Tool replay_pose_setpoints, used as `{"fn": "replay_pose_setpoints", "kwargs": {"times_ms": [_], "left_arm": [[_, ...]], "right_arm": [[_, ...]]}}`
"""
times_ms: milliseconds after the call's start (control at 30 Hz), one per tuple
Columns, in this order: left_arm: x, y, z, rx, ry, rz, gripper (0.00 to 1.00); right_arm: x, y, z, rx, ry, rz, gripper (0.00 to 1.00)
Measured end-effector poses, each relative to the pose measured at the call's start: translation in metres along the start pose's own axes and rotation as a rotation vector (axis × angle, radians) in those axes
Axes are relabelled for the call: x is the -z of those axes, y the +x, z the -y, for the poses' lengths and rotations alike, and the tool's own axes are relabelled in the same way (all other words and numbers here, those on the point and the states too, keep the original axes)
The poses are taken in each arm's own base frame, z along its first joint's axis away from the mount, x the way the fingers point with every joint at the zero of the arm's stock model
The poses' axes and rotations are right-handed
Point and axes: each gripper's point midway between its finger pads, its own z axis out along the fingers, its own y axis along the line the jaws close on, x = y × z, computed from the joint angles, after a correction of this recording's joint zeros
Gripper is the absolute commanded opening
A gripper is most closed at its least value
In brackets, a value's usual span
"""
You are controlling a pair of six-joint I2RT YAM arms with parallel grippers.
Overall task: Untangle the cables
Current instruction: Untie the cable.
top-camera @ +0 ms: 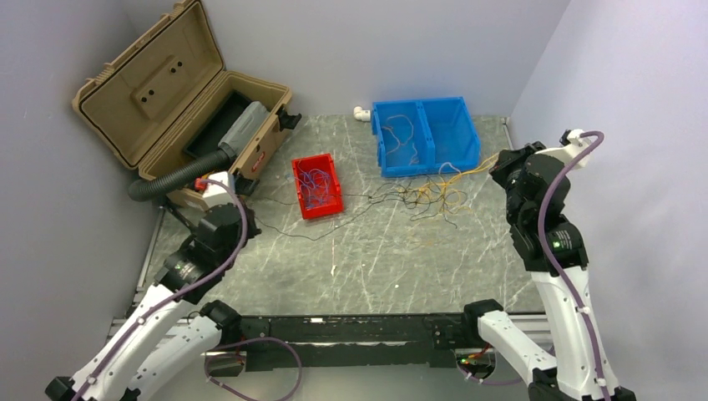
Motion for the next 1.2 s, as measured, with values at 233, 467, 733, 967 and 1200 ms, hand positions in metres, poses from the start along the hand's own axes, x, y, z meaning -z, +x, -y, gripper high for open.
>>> {"fn": "replay_pose_setpoints", "kwargs": {"times_ms": [233,467,733,967,1200], "left_arm": [[0.050,-0.071,-0.041,0.056,-0.190,0.167,0.00],[0.128,-0.144,-0.085,0.070,-0.323,0.416,0.00],[0.149,-0.155,-0.106,0.023,-0.409,0.465,0.00],[0.124,-0.147,-0.066,-0.051,-0.211,0.403,0.00],[0.103,-0.138,-0.003,-0.171,0.084,0.319,0.00]], "right_arm": [[-0.027,0.050,0.051,-0.068,0.236,-0.031,0.00],[-0.046,0.102,0.128,-0.150,0.498,-0.100,0.00],[-0.045,0.120,0.173,-0.248,0.639,-0.127,0.00],[-0.051,0.139,0.146,-0.224,0.438,-0.231,0.16],[-0.051,0.168,0.110,-0.090,0.153,-0.409,0.90]]}}
